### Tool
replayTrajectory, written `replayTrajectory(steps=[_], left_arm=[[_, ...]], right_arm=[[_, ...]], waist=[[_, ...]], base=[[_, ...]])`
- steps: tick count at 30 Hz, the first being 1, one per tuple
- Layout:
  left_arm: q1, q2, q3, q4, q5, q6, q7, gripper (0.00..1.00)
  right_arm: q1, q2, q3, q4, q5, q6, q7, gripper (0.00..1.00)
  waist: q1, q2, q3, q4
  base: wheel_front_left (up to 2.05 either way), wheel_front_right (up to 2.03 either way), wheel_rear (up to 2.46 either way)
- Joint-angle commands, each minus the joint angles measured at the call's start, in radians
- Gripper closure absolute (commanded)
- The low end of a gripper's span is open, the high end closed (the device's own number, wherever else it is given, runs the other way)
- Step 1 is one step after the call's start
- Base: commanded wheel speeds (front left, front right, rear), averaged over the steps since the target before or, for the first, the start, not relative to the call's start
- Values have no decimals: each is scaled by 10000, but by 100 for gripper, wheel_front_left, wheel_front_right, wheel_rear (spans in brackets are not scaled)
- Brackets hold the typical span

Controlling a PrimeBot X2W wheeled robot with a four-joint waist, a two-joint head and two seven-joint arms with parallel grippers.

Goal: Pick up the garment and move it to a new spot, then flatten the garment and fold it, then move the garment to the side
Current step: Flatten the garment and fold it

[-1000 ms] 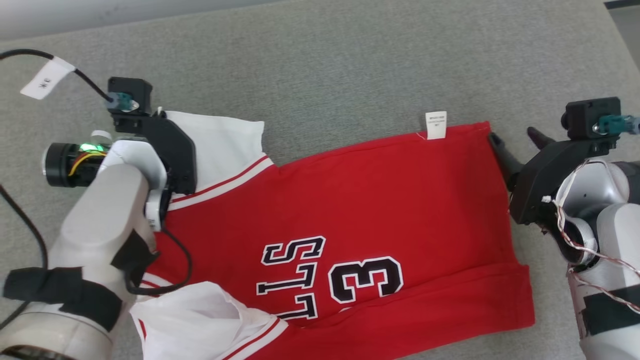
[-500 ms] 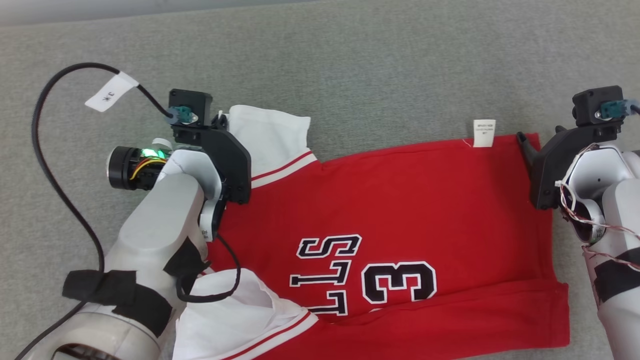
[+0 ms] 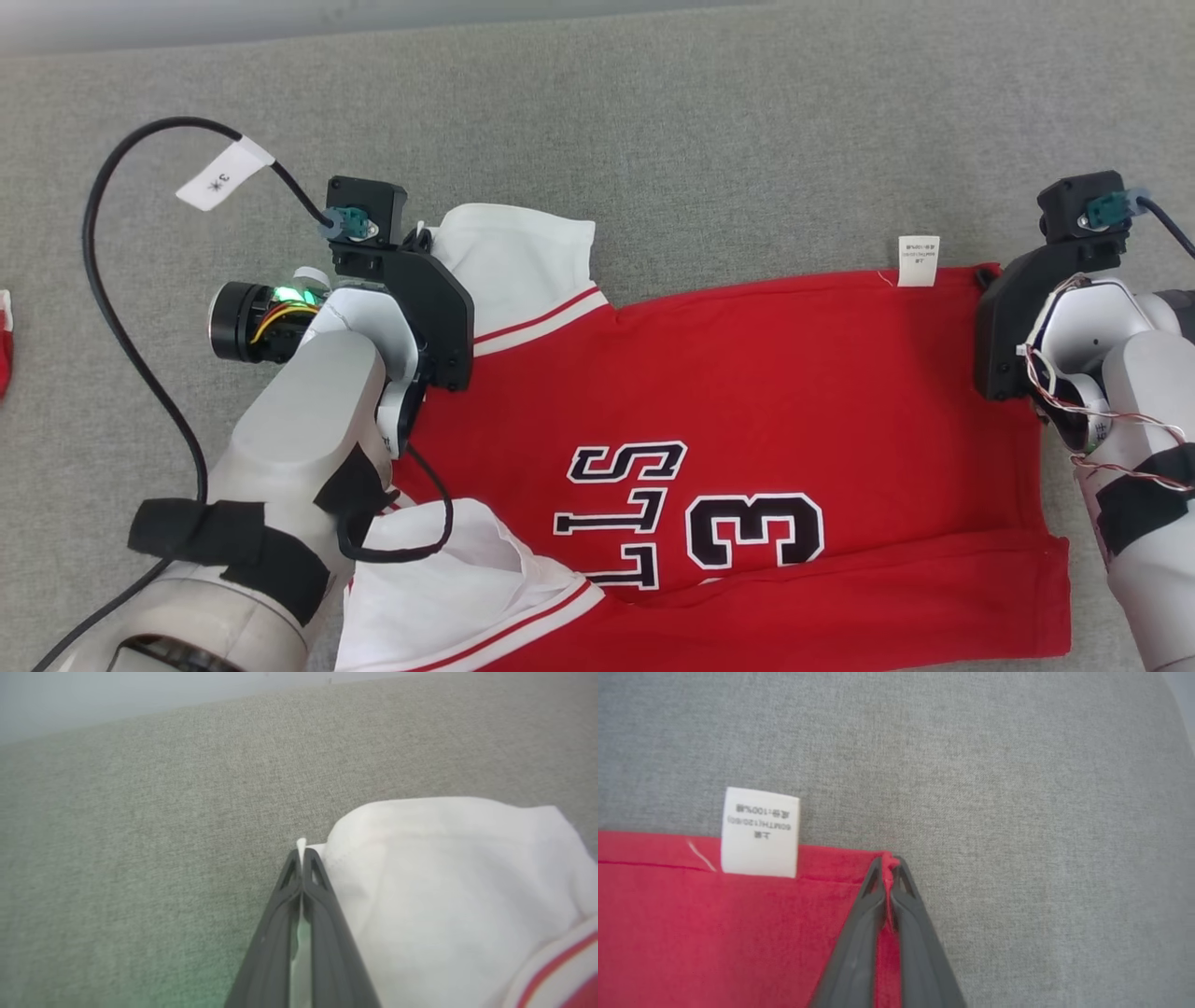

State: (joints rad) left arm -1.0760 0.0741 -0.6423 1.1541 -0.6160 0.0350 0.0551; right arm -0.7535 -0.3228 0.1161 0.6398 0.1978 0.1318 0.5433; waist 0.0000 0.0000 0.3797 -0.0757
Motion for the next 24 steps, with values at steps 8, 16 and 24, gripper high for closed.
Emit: replayTrajectory(steps=[8,16,24], left_arm=[[324,22,240,-178,-231,-42,-1996,100],[1454,87,441,-834,-369,-205,-3059,100],[3986,644,1176,-3476,-330,181,-3215,100]], right_arm=[[783,-298,-42,-304,643,-18,-1220,100],[1952,-632,58,-776,1263,-18,-2512,100],[3490,-1081,276,-1268,1317,-18,-3072,100]], waist=[[0,0,-844,169],[0,0,-1701,581],[0,0,-2827,898]], base=[[0,0,0],[0,0,0],[0,0,0]])
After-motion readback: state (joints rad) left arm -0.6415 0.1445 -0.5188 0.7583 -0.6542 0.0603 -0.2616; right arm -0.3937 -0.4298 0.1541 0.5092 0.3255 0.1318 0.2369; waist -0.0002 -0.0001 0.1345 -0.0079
